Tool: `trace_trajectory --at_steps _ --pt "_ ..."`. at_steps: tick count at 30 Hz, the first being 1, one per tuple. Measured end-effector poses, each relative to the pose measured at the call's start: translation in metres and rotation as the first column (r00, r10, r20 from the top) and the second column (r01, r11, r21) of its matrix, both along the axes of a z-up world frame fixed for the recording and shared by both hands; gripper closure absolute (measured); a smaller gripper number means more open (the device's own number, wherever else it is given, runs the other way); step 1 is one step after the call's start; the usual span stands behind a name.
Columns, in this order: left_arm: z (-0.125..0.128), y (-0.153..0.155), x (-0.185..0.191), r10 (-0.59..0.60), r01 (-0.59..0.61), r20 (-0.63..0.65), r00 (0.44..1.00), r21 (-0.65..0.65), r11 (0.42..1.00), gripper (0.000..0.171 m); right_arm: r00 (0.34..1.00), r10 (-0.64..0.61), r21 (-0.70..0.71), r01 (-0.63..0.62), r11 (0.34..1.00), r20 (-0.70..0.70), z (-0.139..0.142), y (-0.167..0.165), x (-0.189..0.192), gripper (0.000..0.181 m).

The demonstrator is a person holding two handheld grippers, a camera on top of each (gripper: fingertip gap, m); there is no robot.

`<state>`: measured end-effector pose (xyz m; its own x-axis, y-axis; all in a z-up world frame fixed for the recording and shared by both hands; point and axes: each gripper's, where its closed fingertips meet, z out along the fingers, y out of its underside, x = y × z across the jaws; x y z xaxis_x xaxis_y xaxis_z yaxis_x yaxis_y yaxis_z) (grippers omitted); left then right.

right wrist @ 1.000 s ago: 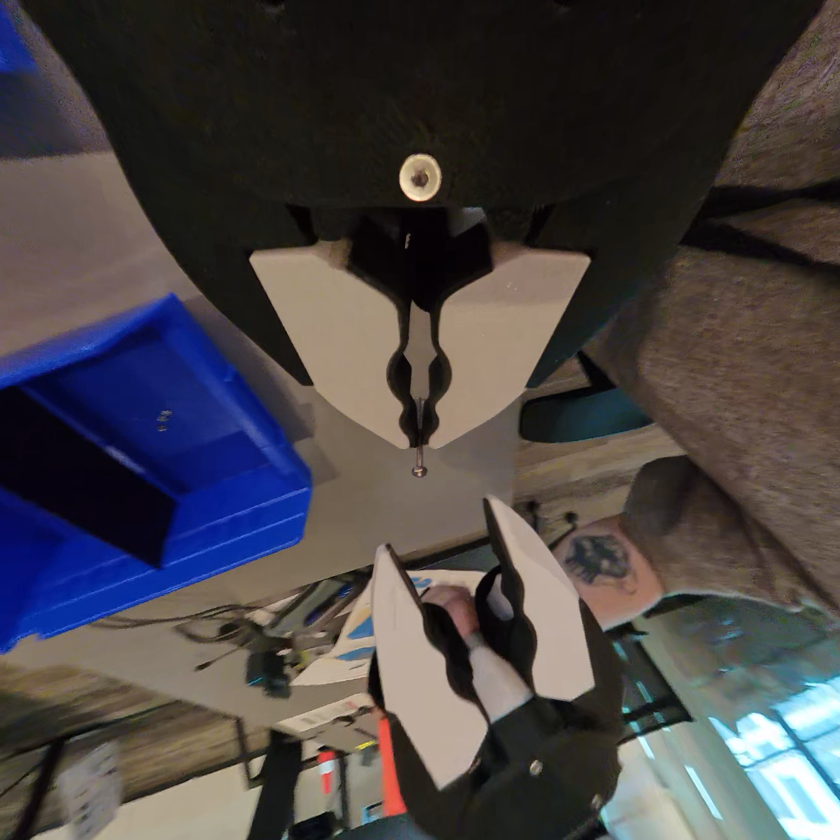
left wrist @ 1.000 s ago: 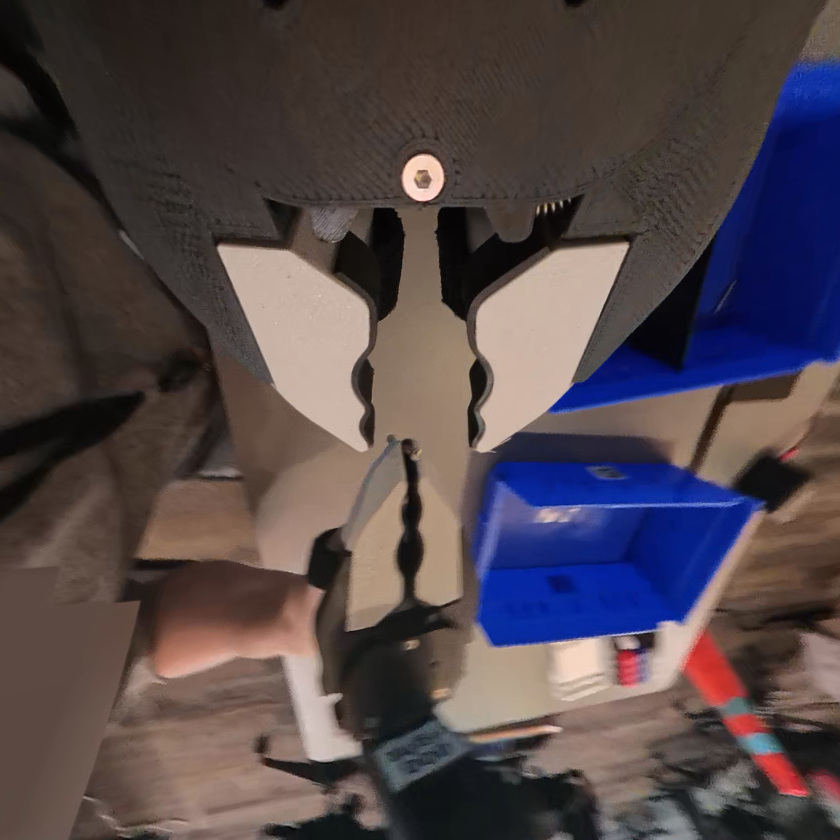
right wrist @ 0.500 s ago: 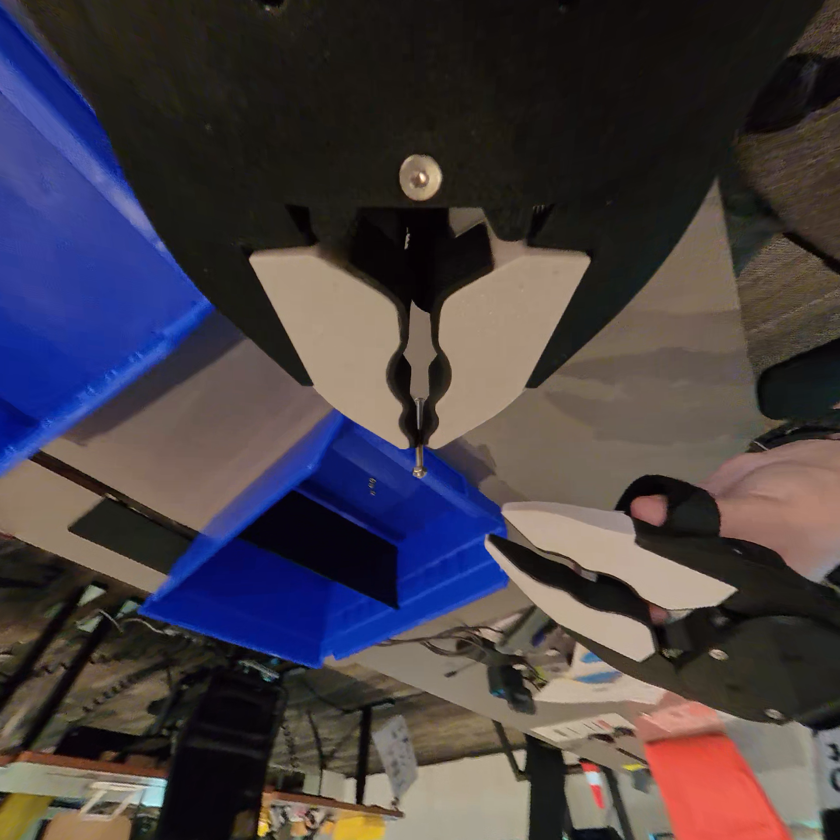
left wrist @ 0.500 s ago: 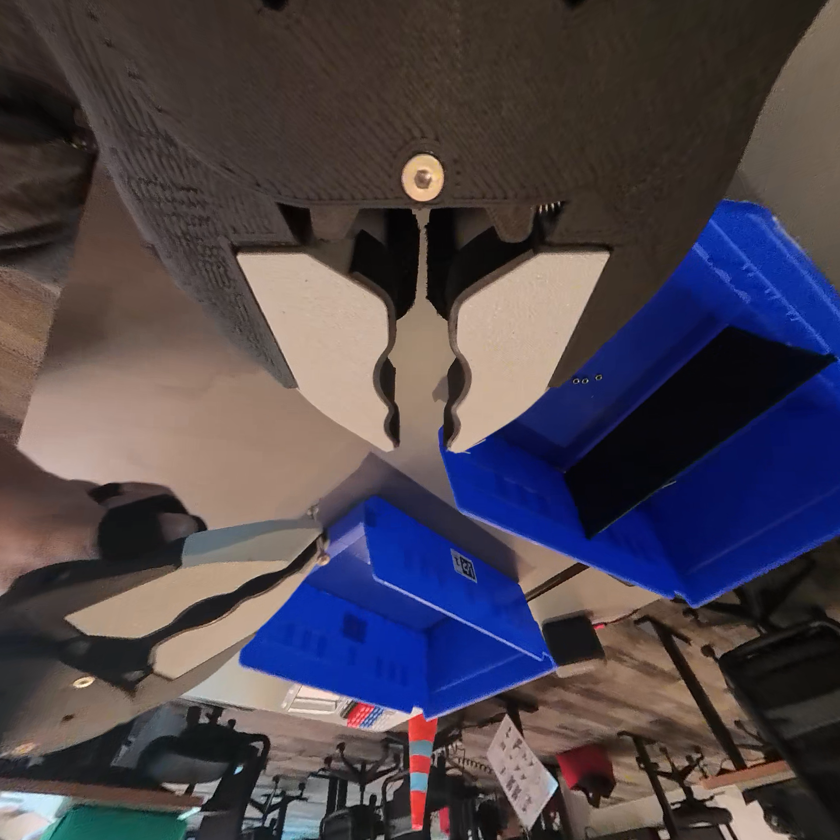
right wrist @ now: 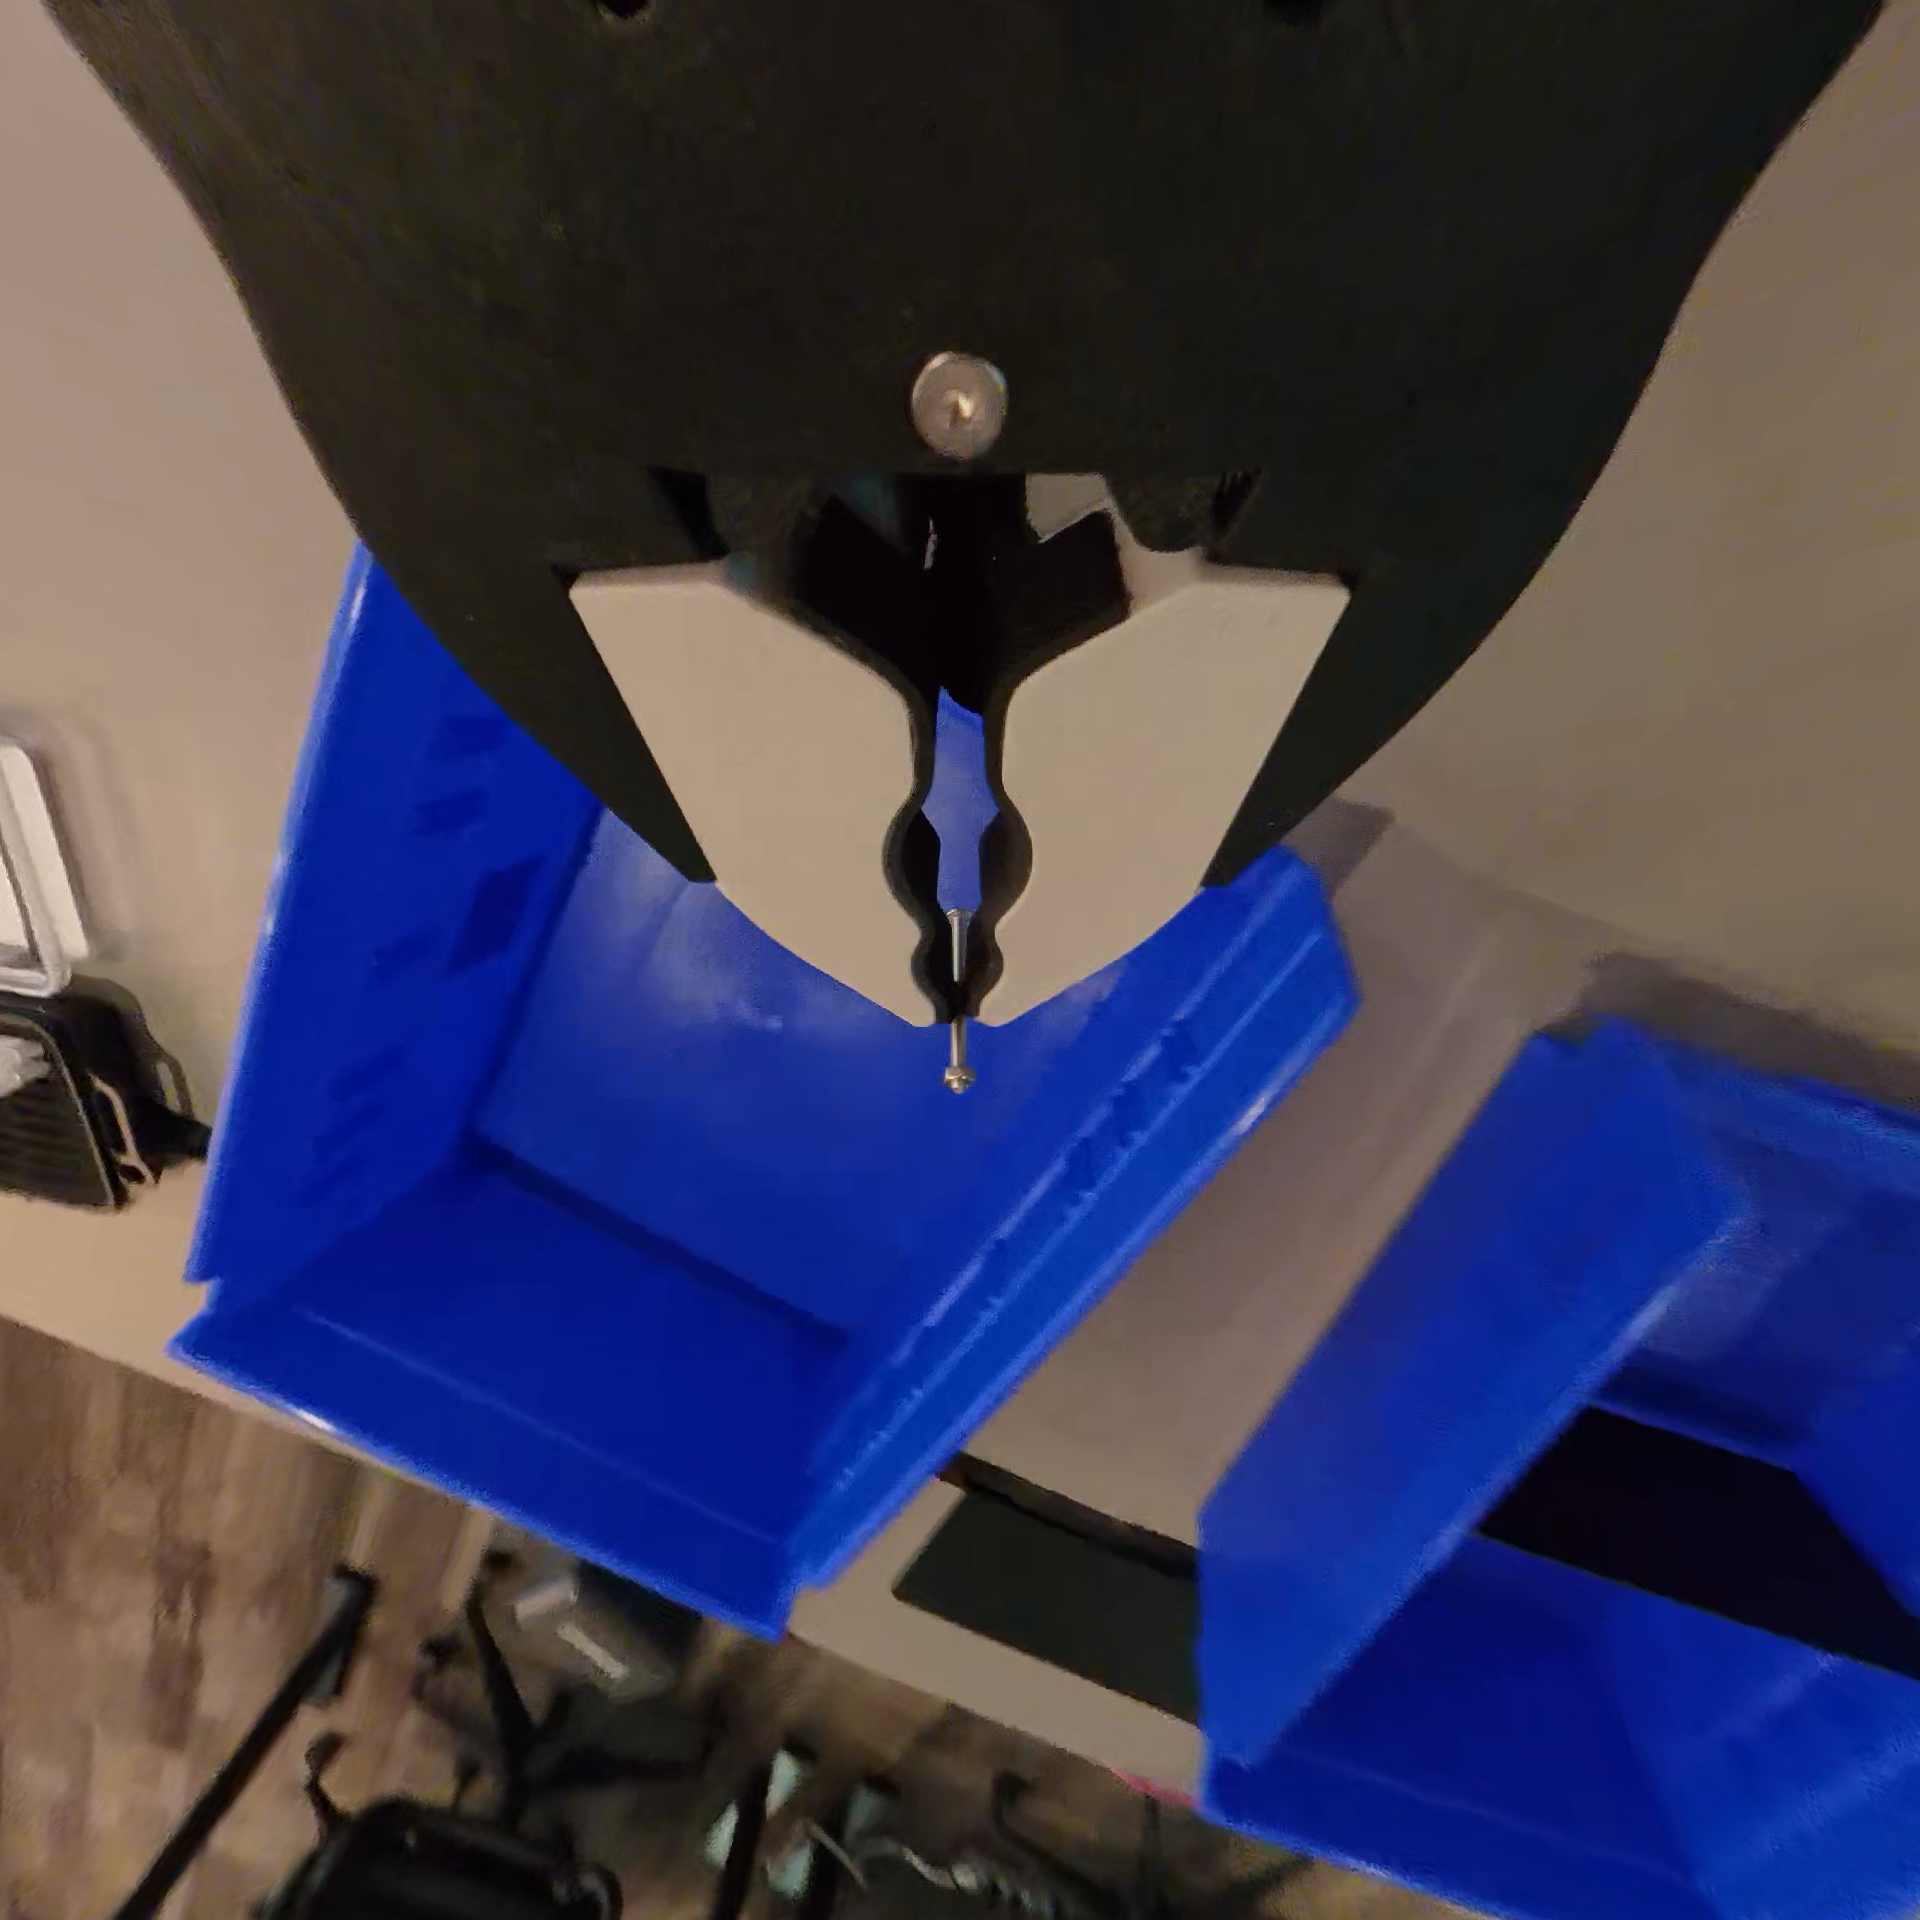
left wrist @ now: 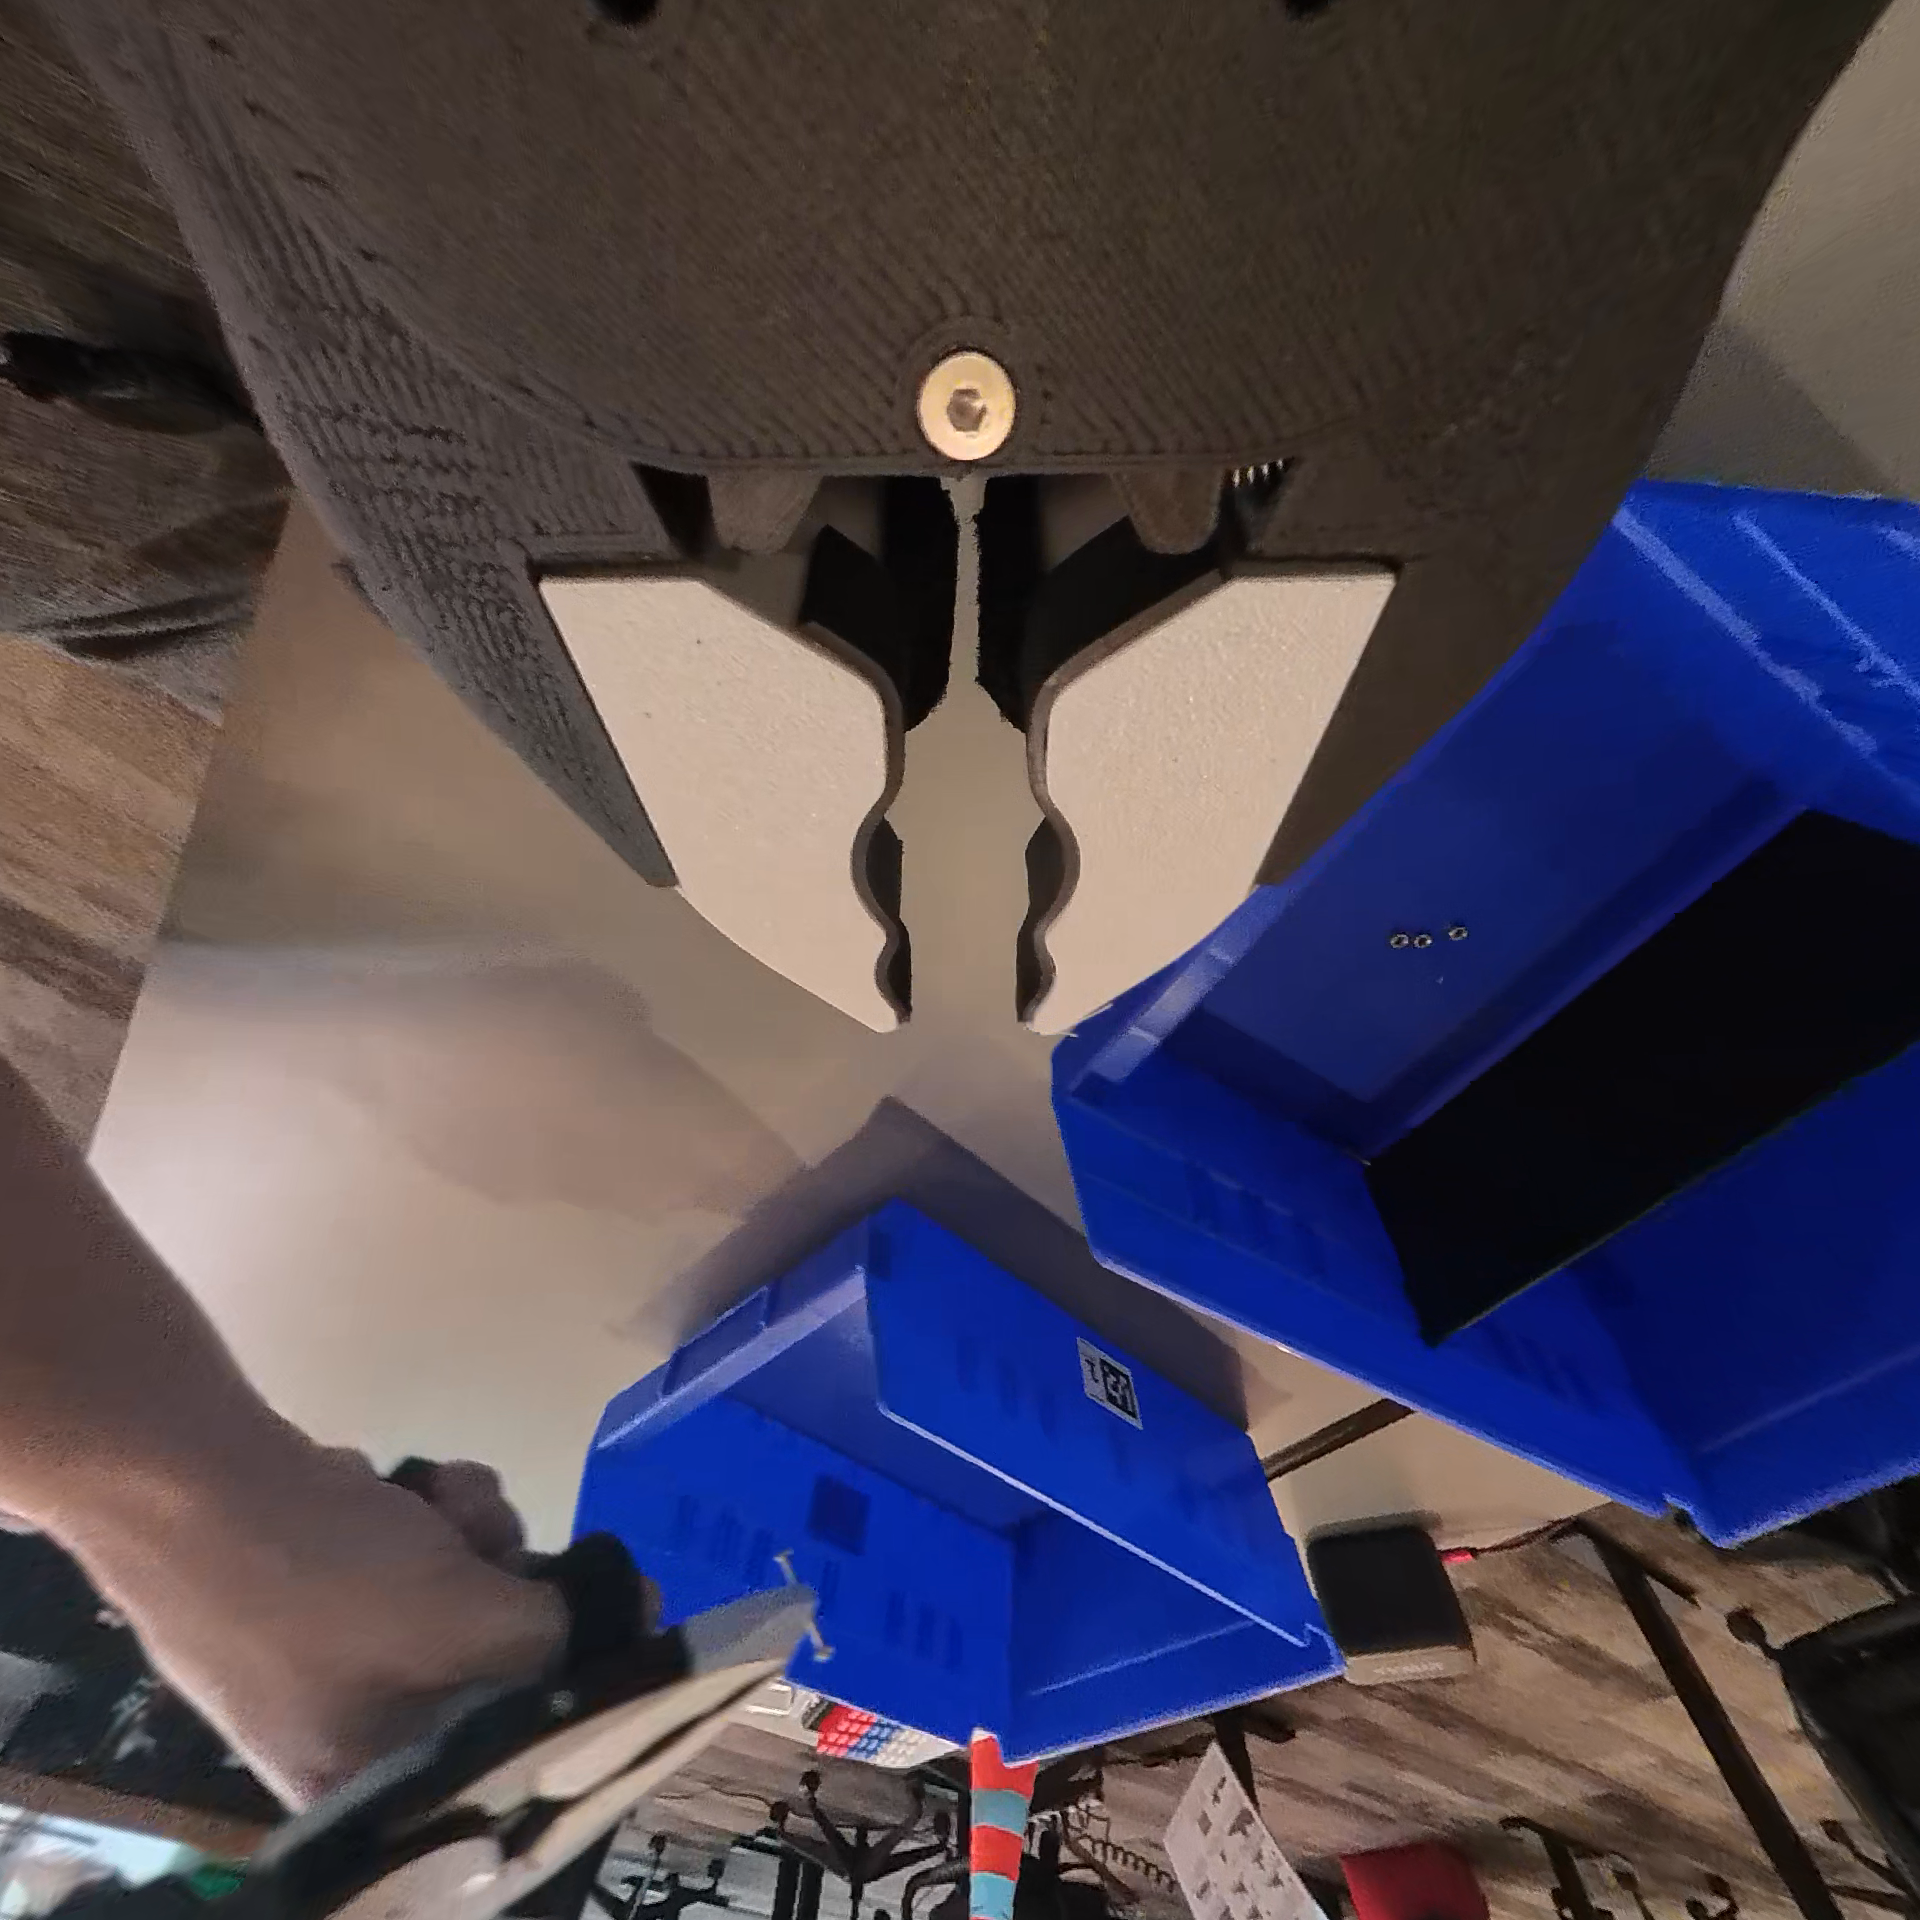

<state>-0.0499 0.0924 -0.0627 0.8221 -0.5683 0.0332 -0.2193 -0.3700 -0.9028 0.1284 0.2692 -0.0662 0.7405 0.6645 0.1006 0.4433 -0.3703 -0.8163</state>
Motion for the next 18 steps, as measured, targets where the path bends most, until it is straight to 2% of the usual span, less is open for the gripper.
trace_trajectory --at_steps 8,11,14,18 --pt "-0.001 -0.011 0.020 -0.069 0.069 0.008 0.998 -0.010 0.998 0.152 0.984 -0.158 -0.086 0.166 0.982 0.084 -0.019 0.080 -0.003 0.179" --pt "-0.001 -0.014 0.023 -0.081 0.081 0.018 0.997 -0.012 0.997 0.153 0.974 -0.192 -0.133 0.208 0.969 0.123 -0.037 0.104 -0.008 0.179" --pt "-0.001 -0.017 0.027 -0.097 0.097 0.019 0.995 -0.021 0.995 0.153 0.965 -0.210 -0.240 0.243 0.940 0.154 -0.065 0.125 -0.011 0.179" --pt "-0.003 -0.021 0.030 -0.111 0.112 0.020 0.994 -0.031 0.993 0.153 0.959 -0.204 -0.330 0.261 0.907 0.197 -0.092 0.140 -0.009 0.179"
